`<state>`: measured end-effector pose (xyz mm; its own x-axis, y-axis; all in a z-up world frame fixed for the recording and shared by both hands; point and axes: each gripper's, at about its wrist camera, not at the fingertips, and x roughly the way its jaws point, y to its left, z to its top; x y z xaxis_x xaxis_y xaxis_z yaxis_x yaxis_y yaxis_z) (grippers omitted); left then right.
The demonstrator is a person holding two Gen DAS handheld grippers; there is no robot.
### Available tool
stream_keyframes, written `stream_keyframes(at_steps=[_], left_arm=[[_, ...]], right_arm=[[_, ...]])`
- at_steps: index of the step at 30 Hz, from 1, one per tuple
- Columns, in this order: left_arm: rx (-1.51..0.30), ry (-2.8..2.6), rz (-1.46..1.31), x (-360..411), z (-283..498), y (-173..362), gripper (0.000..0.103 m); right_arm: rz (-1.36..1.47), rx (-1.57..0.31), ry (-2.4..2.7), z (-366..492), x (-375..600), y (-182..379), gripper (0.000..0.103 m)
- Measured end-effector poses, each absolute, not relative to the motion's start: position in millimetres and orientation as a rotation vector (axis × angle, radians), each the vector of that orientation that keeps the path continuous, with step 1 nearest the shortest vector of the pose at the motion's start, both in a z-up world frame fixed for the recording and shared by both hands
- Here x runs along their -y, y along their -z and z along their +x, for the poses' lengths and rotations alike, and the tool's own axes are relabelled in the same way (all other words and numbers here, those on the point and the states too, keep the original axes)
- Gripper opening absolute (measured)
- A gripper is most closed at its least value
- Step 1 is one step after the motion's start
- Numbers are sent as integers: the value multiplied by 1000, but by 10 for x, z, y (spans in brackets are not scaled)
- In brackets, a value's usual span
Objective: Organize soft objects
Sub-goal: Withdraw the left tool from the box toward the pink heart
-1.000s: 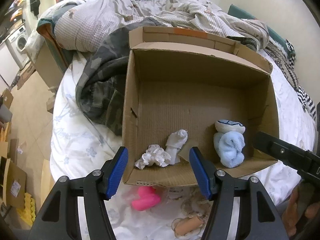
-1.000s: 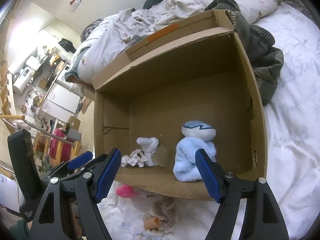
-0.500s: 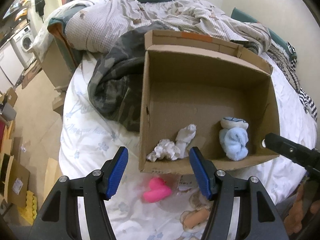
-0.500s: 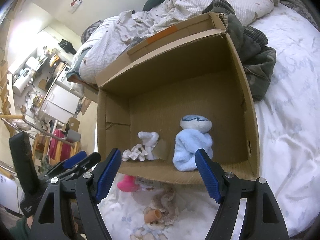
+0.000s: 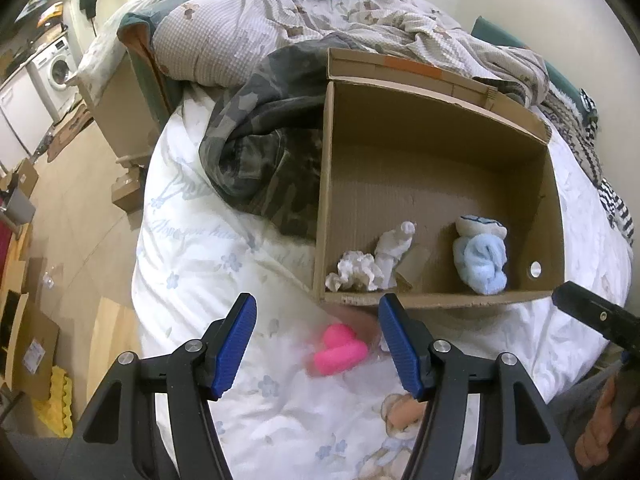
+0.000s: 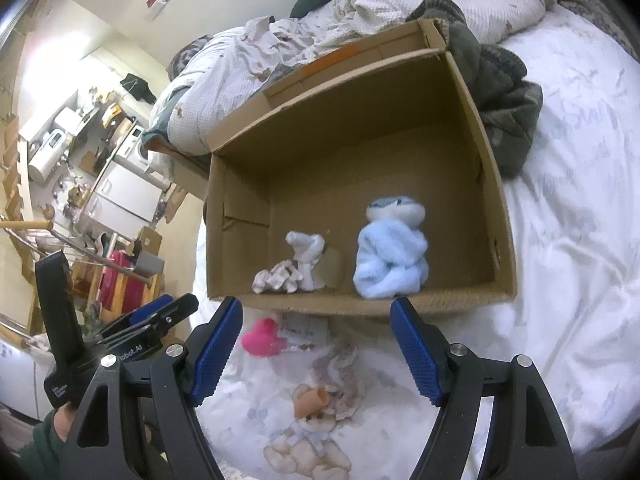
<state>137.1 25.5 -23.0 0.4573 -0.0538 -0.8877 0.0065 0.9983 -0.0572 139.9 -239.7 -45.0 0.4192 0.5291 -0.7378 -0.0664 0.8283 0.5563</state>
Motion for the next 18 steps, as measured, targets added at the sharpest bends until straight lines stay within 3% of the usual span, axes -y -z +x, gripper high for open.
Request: stream_keyframes(at_steps=[18], left_arm=[[-1155, -38, -149, -671, 1226, 360, 61]], right_arm=[[523, -1165, -388, 1301, 2365, 667, 81]])
